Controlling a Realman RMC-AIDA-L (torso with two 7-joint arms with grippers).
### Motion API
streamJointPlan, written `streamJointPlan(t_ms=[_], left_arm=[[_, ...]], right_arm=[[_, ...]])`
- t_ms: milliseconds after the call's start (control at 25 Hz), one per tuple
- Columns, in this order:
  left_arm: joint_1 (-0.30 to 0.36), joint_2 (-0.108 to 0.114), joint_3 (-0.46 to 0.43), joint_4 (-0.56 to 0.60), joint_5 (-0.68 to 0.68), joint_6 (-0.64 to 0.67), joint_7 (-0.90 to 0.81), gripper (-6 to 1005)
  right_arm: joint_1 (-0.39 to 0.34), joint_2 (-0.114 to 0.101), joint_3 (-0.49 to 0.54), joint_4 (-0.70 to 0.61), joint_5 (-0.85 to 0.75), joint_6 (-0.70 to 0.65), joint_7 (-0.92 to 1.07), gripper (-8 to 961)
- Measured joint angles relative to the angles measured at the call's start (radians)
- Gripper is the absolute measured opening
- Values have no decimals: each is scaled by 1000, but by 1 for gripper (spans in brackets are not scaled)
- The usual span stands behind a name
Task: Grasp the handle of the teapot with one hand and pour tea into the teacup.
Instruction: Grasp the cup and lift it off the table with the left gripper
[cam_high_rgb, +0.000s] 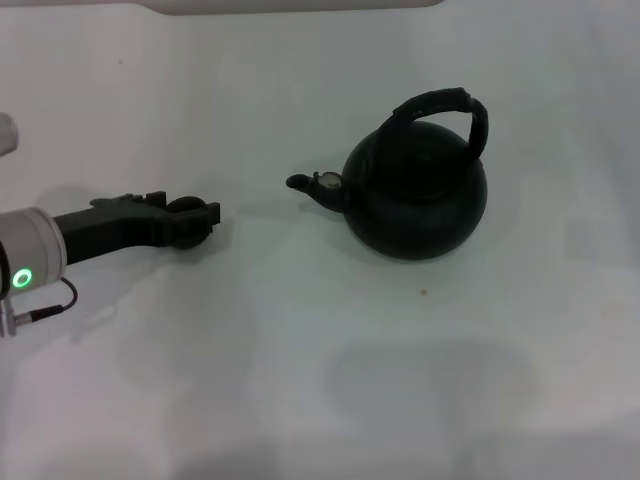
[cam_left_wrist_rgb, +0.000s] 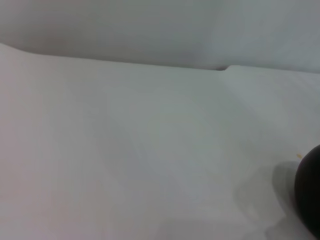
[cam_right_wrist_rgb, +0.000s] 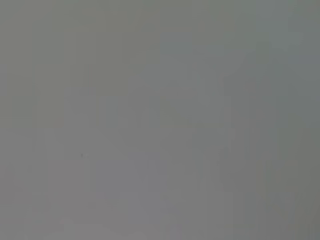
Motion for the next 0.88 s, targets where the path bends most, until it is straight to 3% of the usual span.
streamJointPlan(t_ms=[880], left_arm=[[-10,4,-1,0,3,0,2,883]], right_arm=[[-1,2,-1,0,-2,0,0,851]])
